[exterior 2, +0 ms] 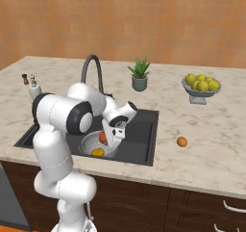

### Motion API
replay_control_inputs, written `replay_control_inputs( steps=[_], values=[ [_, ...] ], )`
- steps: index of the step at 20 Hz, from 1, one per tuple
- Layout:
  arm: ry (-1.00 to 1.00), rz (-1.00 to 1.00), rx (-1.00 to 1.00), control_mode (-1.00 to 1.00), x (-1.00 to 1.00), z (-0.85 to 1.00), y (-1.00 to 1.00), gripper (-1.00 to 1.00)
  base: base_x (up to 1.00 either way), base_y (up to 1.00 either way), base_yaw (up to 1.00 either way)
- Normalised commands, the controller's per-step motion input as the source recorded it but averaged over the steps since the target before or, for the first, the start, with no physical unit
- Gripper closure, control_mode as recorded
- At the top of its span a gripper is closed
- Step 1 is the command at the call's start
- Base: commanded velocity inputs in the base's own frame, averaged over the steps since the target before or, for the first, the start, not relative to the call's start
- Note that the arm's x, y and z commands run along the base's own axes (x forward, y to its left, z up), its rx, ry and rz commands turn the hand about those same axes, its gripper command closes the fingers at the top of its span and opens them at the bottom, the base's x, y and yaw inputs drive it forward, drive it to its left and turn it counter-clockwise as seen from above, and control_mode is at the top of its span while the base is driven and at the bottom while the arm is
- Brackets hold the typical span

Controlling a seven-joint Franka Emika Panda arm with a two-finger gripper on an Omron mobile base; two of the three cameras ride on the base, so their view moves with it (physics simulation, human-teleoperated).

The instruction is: Put the colander in the sink, put the tangerine, mango, orange in the colander, and turn on the sink faucet and pour water over the colander.

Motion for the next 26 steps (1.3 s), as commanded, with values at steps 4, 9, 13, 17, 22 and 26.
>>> replay_control_inputs(
  steps=[4, 9, 13, 17, 22, 26],
  values=[
    [0.15, 0.00, 0.10, -1.00, 0.38, -0.52, 0.00, 1.00, 0.00, 0.00, 0.00],
    [0.11, 0.00, 0.09, -1.00, 0.48, -0.44, 0.00, 1.00, 0.00, 0.00, 0.00],
    [0.09, 0.00, 0.04, -1.00, 0.47, -0.50, 0.00, 1.00, 0.00, 0.00, 0.00],
    [0.07, 0.00, 0.01, -1.00, 0.42, -0.51, 0.00, 1.00, 0.00, 0.00, 0.00],
    [0.06, 0.00, 0.00, -1.00, 0.32, -0.41, 0.11, 1.00, 0.00, 0.00, 0.00],
    [0.00, 0.00, 0.00, -1.00, 0.00, -0.02, 0.43, -1.00, 0.00, 0.00, 0.00]
  ],
)
